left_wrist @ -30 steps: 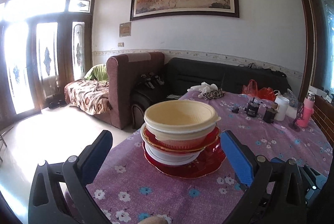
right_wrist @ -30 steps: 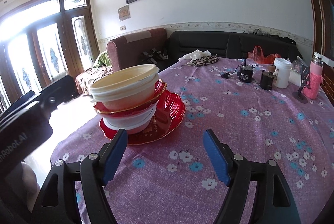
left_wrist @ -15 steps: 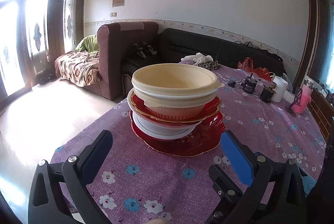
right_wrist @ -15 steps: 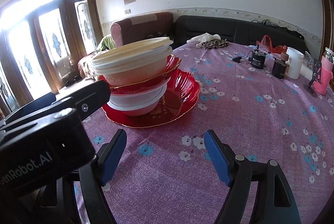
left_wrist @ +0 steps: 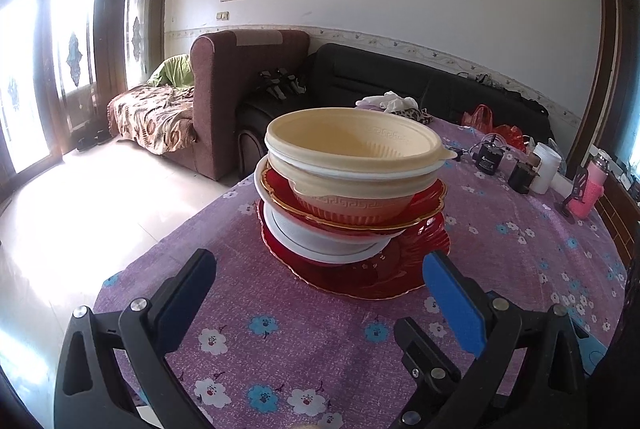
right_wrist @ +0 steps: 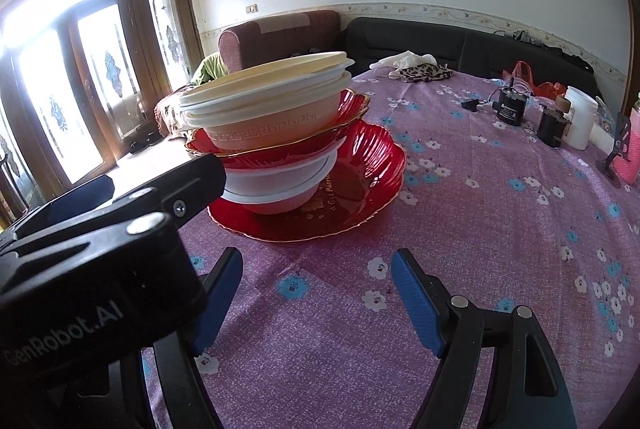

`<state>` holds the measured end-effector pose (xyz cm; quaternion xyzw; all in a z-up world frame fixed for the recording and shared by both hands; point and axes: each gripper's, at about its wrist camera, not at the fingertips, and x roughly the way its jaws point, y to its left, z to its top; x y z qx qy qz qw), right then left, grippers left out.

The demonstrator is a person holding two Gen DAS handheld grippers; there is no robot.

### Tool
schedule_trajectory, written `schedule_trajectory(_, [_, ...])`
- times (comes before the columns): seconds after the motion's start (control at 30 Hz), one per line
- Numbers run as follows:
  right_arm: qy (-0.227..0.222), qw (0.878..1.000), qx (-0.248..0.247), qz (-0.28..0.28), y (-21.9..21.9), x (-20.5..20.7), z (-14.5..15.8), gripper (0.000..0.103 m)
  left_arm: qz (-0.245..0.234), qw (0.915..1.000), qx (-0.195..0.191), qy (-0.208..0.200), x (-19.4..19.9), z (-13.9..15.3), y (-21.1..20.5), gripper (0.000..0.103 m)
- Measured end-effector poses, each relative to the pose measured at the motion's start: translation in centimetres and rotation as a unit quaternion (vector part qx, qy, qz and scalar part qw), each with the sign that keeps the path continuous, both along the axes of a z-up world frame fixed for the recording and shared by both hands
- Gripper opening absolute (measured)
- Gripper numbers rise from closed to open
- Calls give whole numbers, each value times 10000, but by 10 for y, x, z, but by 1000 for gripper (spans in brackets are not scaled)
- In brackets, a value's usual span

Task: Organize plates and bowls

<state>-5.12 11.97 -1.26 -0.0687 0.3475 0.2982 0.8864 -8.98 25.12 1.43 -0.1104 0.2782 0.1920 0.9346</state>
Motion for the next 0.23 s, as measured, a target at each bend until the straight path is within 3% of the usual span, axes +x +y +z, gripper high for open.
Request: schedule_trajectory(0.23, [-54, 9999, 6, 137, 7, -4, 4, 81, 111, 9998, -108, 115, 1, -1, 6, 103])
